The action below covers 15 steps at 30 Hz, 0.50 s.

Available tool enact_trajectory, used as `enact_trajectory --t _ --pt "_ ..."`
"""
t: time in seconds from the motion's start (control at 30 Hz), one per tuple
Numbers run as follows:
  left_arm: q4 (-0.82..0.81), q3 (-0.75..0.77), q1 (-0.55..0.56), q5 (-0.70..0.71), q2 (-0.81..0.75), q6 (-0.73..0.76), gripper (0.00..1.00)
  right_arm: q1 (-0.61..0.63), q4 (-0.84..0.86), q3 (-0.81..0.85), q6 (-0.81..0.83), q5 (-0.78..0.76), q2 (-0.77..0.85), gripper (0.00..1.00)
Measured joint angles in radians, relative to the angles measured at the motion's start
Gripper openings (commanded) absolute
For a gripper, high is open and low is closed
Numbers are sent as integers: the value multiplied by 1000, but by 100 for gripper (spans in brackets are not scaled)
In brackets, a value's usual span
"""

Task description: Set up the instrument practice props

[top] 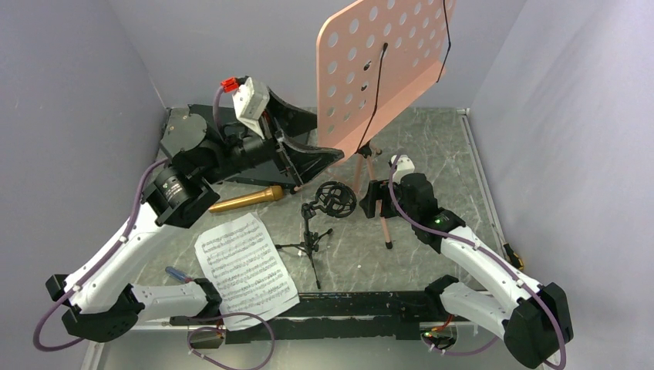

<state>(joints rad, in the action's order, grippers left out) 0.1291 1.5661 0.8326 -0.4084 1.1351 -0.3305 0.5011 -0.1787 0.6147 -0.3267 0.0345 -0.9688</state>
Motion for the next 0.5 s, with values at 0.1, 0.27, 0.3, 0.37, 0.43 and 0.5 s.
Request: enact_trajectory --t 0.1,0.27,0.3,0.37,0.43,0.5 --pt "17 0 29 77 2 47 87 0 0 0 -1 0 0 82" --pt "33 5 46 195 5 100 76 0 0 0 -6 0 0 82" --pt "35 3 48 222 5 109 75 0 0 0 -6 0 0 82" --pt "33 -11 48 276 -2 127 71 0 0 0 -6 0 0 82" --pt "36 -37 48 333 -16 145 67 0 0 0 -6 0 0 82" --pt "42 -48 49 375 -25 161 54 0 0 0 -6 0 0 82"
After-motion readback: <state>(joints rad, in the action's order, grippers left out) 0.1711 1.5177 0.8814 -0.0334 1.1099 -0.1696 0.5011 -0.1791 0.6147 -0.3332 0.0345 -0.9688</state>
